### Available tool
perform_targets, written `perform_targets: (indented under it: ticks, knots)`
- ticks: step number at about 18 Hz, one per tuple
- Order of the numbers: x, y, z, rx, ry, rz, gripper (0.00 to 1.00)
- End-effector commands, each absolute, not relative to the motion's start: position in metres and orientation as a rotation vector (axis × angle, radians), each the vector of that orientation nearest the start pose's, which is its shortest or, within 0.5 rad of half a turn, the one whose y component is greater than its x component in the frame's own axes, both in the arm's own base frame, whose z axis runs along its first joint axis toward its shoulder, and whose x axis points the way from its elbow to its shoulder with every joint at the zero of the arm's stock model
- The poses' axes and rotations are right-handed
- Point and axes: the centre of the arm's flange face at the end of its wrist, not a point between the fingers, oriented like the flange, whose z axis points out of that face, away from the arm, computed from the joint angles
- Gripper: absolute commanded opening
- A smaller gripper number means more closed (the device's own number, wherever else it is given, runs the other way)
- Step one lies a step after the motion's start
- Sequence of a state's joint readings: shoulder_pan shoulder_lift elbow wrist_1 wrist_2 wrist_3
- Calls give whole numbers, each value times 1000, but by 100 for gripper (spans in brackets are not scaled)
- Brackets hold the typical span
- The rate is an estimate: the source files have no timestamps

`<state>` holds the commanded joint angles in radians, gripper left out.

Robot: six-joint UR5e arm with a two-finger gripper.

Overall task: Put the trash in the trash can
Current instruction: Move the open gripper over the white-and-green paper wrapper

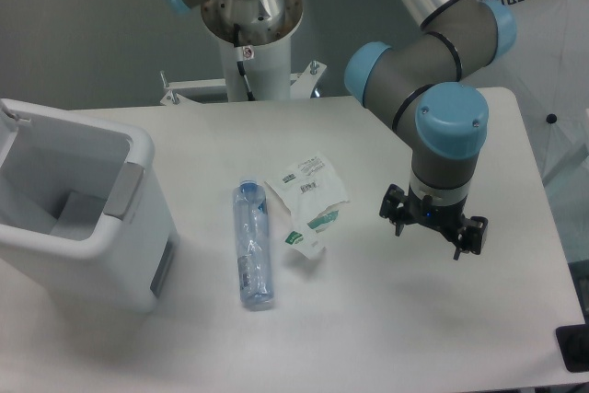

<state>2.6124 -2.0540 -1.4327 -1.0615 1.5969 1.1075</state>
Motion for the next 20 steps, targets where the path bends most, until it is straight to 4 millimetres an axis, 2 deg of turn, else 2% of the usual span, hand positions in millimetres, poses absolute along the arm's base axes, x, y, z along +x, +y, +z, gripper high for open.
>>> perform_targets:
  ticks: [7, 10, 13, 15, 20]
  knots:
    - [-516, 457, 317, -3083, 97, 218, 100]
    - [-513, 456, 305, -3077, 90, 211, 100]
    - [-509, 457, 291, -3027, -63, 268, 100]
    - [-504, 460, 286, -3030, -99, 255, 100]
    - [-465, 473, 270, -3052, -52, 195, 100]
